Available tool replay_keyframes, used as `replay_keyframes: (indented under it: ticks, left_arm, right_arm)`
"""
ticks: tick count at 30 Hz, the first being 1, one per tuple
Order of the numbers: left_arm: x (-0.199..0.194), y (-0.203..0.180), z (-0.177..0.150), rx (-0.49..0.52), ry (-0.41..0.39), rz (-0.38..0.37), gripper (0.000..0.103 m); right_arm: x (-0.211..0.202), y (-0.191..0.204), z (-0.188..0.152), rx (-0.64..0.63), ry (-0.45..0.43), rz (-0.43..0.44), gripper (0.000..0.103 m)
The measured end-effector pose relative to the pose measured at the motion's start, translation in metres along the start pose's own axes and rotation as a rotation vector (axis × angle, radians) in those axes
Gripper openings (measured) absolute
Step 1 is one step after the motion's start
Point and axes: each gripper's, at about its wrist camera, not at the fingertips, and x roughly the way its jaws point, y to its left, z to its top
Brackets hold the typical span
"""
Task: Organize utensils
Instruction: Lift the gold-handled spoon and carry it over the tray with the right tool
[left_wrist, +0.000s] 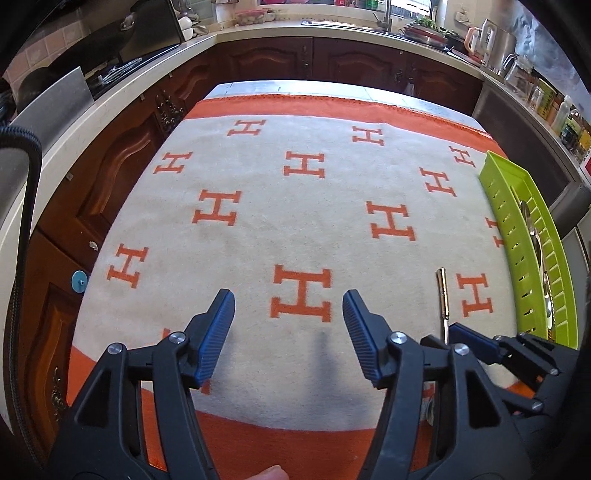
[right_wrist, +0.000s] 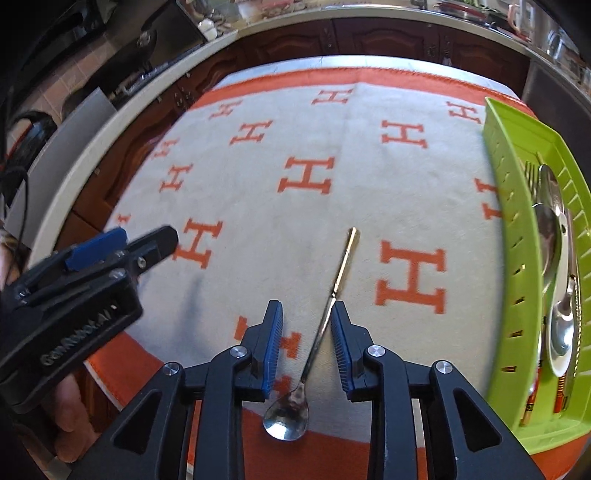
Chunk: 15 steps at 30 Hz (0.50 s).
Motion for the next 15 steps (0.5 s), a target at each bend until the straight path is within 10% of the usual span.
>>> replay_keyframes:
  ticks: [15]
  left_arm:
    - [0.004, -0.006, -0.001, 0.011, 0.019, -0.017, 0.058]
  right_arm:
    - [-0.004, -0.014, 0.002, 0.059, -0.044, -0.019, 0.004]
